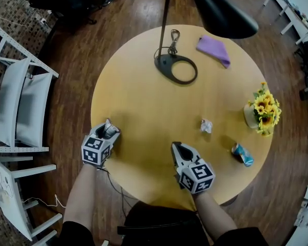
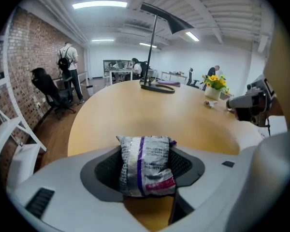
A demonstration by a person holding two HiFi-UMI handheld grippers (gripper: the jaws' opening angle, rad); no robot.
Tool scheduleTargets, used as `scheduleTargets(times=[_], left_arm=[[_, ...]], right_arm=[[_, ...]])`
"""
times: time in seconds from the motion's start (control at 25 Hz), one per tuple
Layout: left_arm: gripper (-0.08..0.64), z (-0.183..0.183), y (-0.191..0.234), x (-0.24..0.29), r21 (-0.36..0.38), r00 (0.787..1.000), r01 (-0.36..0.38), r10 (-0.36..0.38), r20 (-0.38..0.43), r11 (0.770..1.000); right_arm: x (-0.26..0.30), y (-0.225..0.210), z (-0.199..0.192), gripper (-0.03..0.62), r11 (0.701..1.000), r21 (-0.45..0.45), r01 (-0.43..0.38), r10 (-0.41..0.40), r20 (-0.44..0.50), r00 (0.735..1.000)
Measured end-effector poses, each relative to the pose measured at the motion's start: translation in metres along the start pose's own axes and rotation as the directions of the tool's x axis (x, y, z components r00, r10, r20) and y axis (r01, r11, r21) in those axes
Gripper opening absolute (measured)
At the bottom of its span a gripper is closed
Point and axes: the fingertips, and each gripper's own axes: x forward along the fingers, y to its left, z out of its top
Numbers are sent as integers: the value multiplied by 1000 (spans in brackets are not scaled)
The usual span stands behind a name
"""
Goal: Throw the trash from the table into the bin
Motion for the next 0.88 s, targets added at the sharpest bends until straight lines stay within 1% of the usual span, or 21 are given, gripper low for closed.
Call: scheduleTargets(times=[0.04, 0.08, 0.12, 0.16, 0.36, 0.56, 0.68, 0.76, 0.88], left_arm=[[240, 1, -2, -3, -39, 1000, 7, -6, 10, 999], [232, 2, -5, -7, -75, 1000, 12, -10, 25, 997], [227, 2, -8, -13, -98, 999, 14, -10, 41, 995], [224, 3, -11, -21, -105, 998, 14, -7, 58, 994], [222, 21, -17, -80, -46, 988, -15, 22, 153, 999], [222, 47, -29, -134, 3, 966, -27, 25, 257, 1000], [222, 63, -46, -150, 26, 949, -13, 4, 317, 1000], [222, 75, -64, -156, 34, 934, 7, -19, 356, 999], [222, 92, -101, -156, 71, 917, 62, -85, 391, 996]], right_arm=[[-1, -1, 1, 0, 1000, -2, 2, -2, 4, 1000], [-1, -1, 3, 0, 1000, -4, 2, -2, 11, 1000], [-3, 1, 5, 0, 1000, -8, 0, 0, 18, 1000], [-5, 4, 8, 0, 1000, -15, -4, 4, 26, 1000], [-26, 26, 21, 0, 998, -57, -9, 13, 68, 998], [-58, 42, 28, 0, 997, -80, 9, 1, 127, 992], [-75, 45, 38, 0, 995, -101, 27, -7, 188, 982], [-86, 41, 44, 0, 995, -96, 41, -18, 226, 974], [-110, 32, 46, 0, 995, -72, 72, -49, 274, 960]])
